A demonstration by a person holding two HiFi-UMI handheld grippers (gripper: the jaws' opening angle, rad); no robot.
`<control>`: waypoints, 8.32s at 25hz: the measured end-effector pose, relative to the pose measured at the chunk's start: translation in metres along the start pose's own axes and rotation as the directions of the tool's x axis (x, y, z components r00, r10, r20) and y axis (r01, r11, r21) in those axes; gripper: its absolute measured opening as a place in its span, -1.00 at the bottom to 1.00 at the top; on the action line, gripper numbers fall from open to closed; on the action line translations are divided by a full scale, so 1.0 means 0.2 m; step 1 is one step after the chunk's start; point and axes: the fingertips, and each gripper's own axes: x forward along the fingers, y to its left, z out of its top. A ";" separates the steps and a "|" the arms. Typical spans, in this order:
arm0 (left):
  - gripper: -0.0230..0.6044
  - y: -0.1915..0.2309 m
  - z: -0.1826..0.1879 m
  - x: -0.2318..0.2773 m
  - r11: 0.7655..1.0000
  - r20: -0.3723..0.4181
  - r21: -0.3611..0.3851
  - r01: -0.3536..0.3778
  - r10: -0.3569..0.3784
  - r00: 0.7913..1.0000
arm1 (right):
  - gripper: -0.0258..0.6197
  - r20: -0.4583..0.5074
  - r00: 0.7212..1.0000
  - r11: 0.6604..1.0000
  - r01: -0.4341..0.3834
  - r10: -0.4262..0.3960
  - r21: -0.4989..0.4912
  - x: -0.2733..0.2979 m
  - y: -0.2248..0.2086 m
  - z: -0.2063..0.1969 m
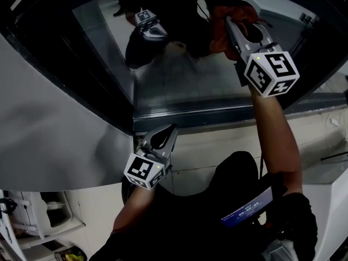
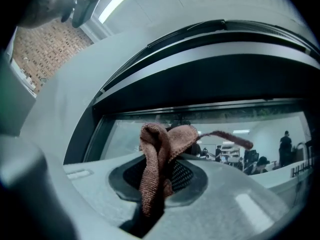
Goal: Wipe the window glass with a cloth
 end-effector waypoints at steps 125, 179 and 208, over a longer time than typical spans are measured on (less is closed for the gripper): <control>-0.87 -0.10 -0.04 0.11 0.997 -0.017 -0.011 0.078 -0.078 0.997 | -0.79 -0.076 0.910 0.913 0.401 -0.407 -0.080 -0.60 -0.76 -0.40; -0.87 0.01 -0.03 -0.06 0.999 -0.014 -0.040 0.004 -0.004 1.000 | -0.79 -0.106 0.989 0.992 0.112 -0.106 0.052 -0.15 0.27 -0.77; -0.87 -0.10 -0.08 0.08 0.997 -0.032 -0.038 0.066 -0.068 0.997 | -0.79 -0.133 0.915 0.922 0.387 -0.380 0.026 -0.63 -0.54 -0.79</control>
